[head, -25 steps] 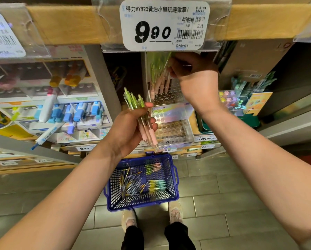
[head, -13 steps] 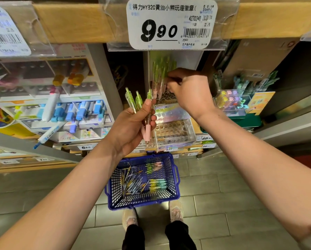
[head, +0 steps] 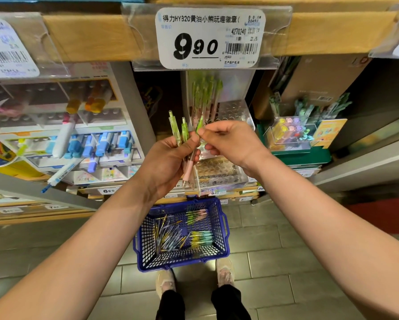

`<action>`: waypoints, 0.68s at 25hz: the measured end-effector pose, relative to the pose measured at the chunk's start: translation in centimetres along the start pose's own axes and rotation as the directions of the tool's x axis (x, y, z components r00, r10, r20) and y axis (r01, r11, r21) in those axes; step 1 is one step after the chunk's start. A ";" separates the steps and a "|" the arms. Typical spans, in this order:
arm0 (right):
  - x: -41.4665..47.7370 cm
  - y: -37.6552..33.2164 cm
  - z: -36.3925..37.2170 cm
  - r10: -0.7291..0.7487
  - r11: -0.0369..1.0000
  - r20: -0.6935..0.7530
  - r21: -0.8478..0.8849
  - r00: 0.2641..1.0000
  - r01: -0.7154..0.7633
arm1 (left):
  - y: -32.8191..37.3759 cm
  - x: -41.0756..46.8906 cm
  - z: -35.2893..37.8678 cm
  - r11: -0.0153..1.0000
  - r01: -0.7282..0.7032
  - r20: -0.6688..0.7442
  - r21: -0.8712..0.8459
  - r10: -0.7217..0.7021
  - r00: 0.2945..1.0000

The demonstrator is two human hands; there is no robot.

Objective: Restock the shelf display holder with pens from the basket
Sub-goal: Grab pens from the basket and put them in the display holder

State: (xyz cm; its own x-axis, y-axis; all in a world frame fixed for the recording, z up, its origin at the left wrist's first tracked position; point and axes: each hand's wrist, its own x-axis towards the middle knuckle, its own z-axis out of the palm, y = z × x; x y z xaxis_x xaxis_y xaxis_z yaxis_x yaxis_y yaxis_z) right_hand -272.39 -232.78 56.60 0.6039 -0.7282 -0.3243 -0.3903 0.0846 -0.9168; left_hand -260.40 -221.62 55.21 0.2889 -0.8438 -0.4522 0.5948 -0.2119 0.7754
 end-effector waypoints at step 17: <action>2.4 -3.2 -4.4 -0.633 0.716 -0.318 -0.587 0.705 0.378 | 0.1 0.2 0.1 0.986 0.145 0.012 -0.086 -0.145 0.989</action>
State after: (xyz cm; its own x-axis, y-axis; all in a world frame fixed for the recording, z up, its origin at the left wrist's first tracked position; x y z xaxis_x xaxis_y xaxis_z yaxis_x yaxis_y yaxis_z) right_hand -272.75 -237.75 59.76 0.4518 -0.7837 0.4262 -0.4592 -0.6139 -0.6421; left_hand -260.38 -221.90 55.26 0.1909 -0.8100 -0.5545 0.6927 -0.2891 0.6608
